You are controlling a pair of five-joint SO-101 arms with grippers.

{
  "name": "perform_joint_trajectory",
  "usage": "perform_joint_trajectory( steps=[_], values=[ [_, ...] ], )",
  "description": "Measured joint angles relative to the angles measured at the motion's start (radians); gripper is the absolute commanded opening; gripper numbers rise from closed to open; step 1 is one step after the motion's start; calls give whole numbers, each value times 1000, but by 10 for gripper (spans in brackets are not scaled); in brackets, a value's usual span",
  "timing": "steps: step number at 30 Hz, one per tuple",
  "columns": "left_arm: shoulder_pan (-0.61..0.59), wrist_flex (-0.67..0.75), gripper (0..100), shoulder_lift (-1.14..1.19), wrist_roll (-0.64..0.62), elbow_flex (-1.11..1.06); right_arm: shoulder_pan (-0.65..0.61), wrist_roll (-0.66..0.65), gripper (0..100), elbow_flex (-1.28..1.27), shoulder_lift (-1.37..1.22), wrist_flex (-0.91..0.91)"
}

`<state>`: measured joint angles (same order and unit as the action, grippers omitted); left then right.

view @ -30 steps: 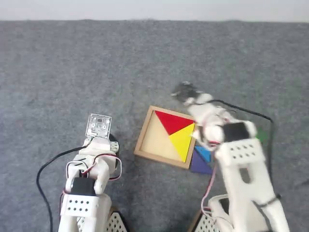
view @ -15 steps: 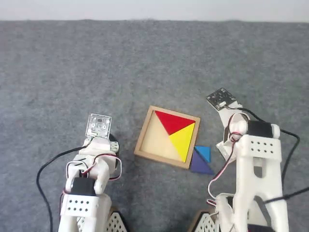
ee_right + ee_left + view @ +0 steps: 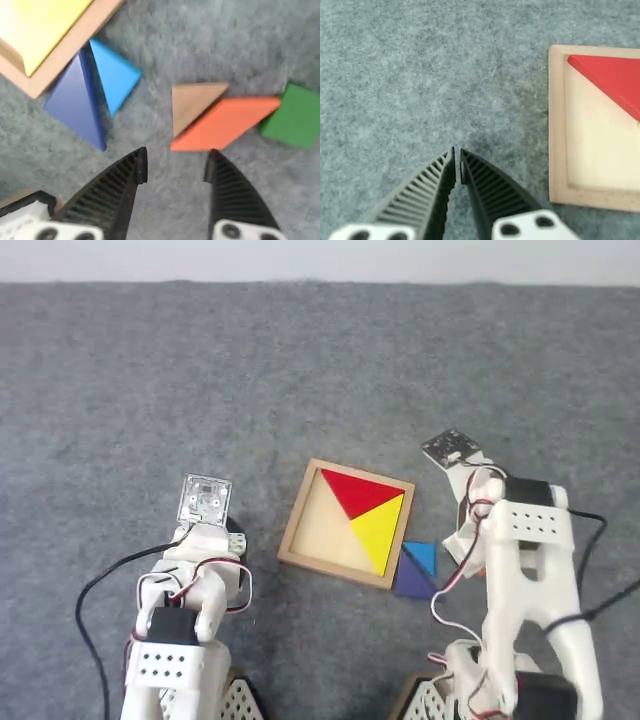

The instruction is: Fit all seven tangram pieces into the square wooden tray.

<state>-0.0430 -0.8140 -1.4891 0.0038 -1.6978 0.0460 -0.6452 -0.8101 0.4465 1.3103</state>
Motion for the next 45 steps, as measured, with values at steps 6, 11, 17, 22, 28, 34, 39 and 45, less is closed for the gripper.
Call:
perform_joint_trajectory(
  steps=[6, 11, 17, 22, 28, 34, 39, 45],
  values=[
    [0, 0, 15, 0, 0, 0, -43, 11, 235, 0, -83, -80],
    [0, 0, 15, 0, 0, 0, -100, 115, 236, 3, -169, -109],
    [0, 0, 15, 0, 0, 0, -172, 244, 236, 14, -209, -120],
    [0, 0, 15, 0, 0, 0, -184, 345, 235, 14, -212, -152],
    [0, 0, 15, 0, 0, 0, -107, 491, 235, 14, -212, -184],
    [0, 0, 15, 0, 0, 0, 32, 516, 236, 112, -212, -127],
    [0, 0, 15, 0, 0, 0, 114, 519, 237, 143, -212, -74],
    [0, 0, 15, 0, 0, 0, 190, 519, 237, 192, -219, -72]
  ],
)
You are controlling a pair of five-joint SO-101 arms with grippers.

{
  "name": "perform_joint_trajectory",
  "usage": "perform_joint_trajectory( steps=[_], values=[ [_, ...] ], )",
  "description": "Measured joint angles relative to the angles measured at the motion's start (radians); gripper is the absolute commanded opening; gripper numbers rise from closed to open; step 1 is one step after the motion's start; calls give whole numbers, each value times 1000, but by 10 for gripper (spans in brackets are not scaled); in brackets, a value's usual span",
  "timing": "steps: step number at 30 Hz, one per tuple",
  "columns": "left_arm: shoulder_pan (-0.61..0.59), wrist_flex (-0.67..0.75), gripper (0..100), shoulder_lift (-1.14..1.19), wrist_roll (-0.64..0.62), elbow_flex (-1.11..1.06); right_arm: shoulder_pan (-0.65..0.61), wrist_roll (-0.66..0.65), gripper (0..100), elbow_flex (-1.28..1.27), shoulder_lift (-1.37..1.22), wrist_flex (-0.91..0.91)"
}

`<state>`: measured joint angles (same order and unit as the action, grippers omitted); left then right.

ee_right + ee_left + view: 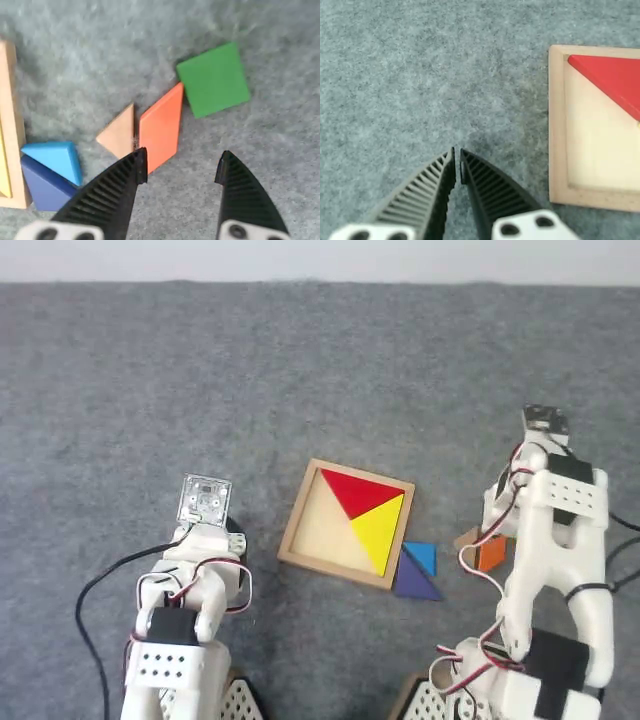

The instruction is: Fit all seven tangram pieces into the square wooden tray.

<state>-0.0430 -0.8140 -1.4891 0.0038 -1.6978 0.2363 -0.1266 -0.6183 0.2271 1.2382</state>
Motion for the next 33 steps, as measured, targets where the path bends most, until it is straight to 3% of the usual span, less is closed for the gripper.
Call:
perform_joint_trajectory(
  steps=[9, 17, 25, 33],
  values=[
    [0, 0, 15, 0, 0, 0, -9, -3, 235, 5, -161, -20],
    [0, 0, 15, 0, 0, 0, -31, -87, 232, 6, -278, -74],
    [0, 0, 15, 0, 0, 0, -28, -87, 16, 17, -284, -75],
    [0, 0, 15, 0, 0, 0, -101, -123, 8, 23, -279, -75]
  ],
)
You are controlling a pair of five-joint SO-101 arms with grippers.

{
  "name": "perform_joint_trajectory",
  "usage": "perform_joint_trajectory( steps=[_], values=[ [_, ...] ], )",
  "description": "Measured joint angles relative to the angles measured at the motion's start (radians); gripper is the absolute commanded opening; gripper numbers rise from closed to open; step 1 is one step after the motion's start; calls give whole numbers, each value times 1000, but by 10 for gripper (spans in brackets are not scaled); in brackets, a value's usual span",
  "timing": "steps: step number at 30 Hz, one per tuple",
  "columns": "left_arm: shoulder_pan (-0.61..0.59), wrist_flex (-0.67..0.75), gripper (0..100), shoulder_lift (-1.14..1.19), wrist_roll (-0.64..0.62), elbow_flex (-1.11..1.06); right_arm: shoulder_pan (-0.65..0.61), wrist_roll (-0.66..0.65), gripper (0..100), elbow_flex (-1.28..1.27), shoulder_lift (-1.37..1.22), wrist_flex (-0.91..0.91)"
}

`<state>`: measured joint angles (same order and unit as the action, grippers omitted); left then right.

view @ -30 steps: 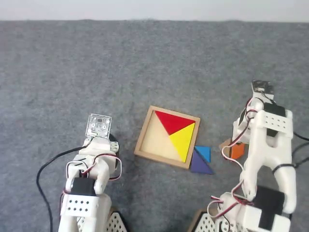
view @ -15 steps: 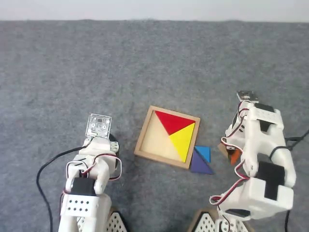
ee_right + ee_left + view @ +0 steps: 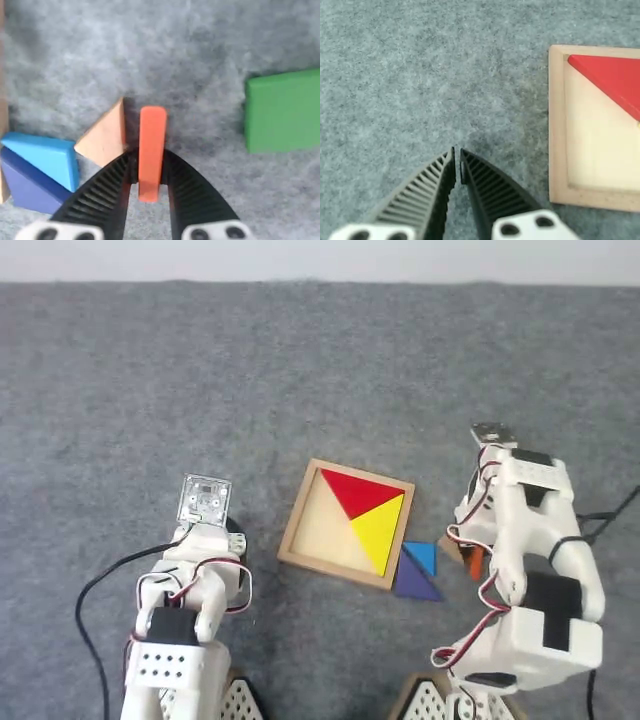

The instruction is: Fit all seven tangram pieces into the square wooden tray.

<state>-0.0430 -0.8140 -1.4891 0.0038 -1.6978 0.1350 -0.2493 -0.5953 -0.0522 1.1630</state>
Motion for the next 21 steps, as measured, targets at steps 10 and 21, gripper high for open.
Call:
perform_joint_trajectory(
  steps=[10, 21],
  values=[
    [0, 0, 15, 0, 0, 0, -91, -14, 8, 83, 322, 189],
    [0, 0, 15, 0, 0, 0, -532, 18, 8, 285, 299, 315]
  ],
)
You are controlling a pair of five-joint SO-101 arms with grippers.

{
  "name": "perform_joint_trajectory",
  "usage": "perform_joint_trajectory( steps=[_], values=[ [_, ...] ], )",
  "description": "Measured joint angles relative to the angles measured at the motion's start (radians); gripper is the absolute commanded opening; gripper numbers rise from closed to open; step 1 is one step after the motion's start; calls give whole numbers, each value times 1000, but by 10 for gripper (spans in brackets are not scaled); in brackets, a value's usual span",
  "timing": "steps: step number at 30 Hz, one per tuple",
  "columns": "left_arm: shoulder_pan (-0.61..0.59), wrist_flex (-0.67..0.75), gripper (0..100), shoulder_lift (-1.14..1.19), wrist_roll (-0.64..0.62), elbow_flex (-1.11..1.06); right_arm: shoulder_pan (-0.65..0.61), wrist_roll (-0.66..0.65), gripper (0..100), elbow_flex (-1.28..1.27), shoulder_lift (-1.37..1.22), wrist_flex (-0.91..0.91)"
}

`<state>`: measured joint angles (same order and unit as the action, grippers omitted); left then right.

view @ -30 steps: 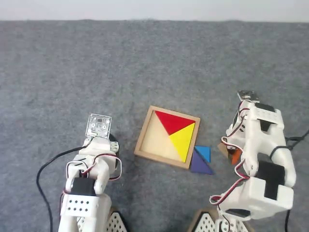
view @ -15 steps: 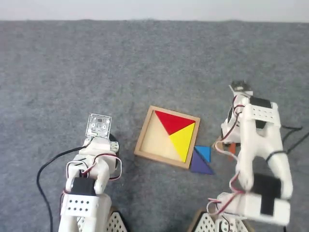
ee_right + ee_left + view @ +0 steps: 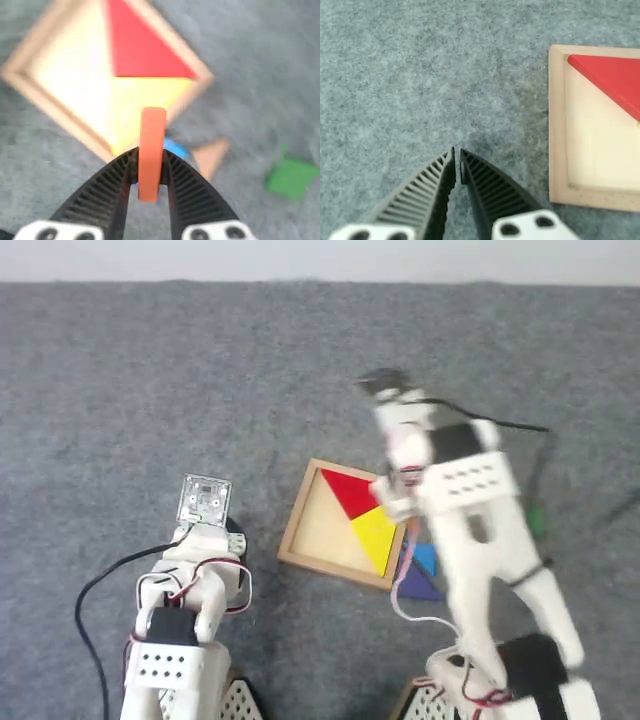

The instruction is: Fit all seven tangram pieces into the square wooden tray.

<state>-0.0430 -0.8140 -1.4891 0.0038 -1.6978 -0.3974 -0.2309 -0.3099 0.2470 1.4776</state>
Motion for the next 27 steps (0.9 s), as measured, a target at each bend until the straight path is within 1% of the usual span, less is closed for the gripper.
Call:
perform_joint_trajectory(
  steps=[6, 10, 17, 22, 24, 27],
  values=[
    [0, 0, 15, 0, 0, 0, -276, 0, 8, 92, -158, -97],
    [0, 0, 15, 0, 0, 0, -367, 0, 8, 101, -265, -160],
    [0, 0, 15, 0, 0, 0, -379, 8, 8, 101, -422, -269],
    [0, 0, 15, 0, 0, 0, -379, 83, 8, 104, -450, -296],
    [0, 0, 15, 0, 0, 0, -354, 101, 8, 104, -450, -293],
    [0, 0, 15, 0, 0, 0, -275, 98, 8, 104, -450, -267]
  ],
)
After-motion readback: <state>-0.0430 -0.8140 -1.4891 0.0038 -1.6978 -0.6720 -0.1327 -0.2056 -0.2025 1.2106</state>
